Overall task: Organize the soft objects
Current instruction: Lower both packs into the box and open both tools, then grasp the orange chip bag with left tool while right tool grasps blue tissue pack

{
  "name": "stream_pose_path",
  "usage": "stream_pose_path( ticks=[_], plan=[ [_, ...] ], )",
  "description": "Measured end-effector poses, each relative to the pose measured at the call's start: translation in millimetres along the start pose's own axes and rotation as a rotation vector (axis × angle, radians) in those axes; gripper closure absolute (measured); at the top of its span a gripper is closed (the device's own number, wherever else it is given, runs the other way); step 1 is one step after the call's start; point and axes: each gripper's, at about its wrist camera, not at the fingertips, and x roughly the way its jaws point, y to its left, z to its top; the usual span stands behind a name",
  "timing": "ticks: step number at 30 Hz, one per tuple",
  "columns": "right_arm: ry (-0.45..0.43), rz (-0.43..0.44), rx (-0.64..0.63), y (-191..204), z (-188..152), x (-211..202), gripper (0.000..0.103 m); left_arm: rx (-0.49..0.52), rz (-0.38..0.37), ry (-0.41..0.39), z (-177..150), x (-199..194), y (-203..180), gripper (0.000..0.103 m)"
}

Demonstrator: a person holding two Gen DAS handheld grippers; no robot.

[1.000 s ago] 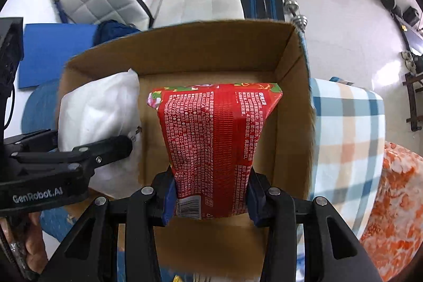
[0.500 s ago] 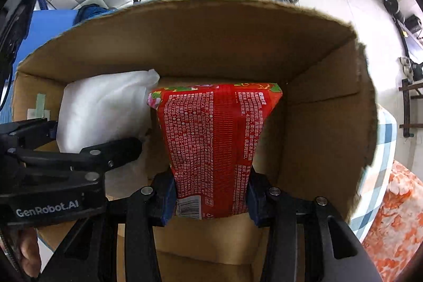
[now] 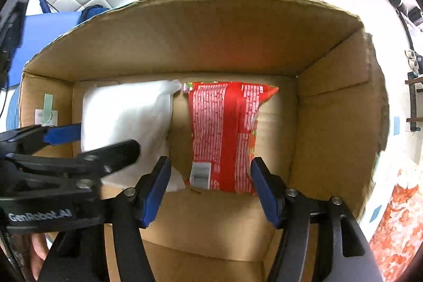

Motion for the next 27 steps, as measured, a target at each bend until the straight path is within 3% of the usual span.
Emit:
stream_pose_path(
  ticks=[4,7,11,13,27],
  plan=[
    [-0.006,-0.018,-0.005,7.0,-13.9,-11.6,0.031,0.006,0.052,-0.065,-13.0,-25.0,1.3,0.007],
    [-0.034,-0.049,0.002,16.2,-24.6,-24.8,0.011,0.014,0.092,-0.120,-27.3,-42.8,3.4,0.004],
    [-0.069,-0.054,0.020,17.4,-42.1,-44.1,0.009,0.000,0.139,-0.191,-54.0,-62.1,9.5,0.001],
    [-0.091,-0.059,0.029,17.8,-54.8,-50.6,0.000,-0.010,0.132,-0.224,-68.8,-69.4,14.5,0.000],
    [-0.242,-0.071,0.019,31.4,-152.3,-129.3,0.000,0.007,0.137,-0.390,-160.8,-120.3,-9.4,0.000]
  ],
)
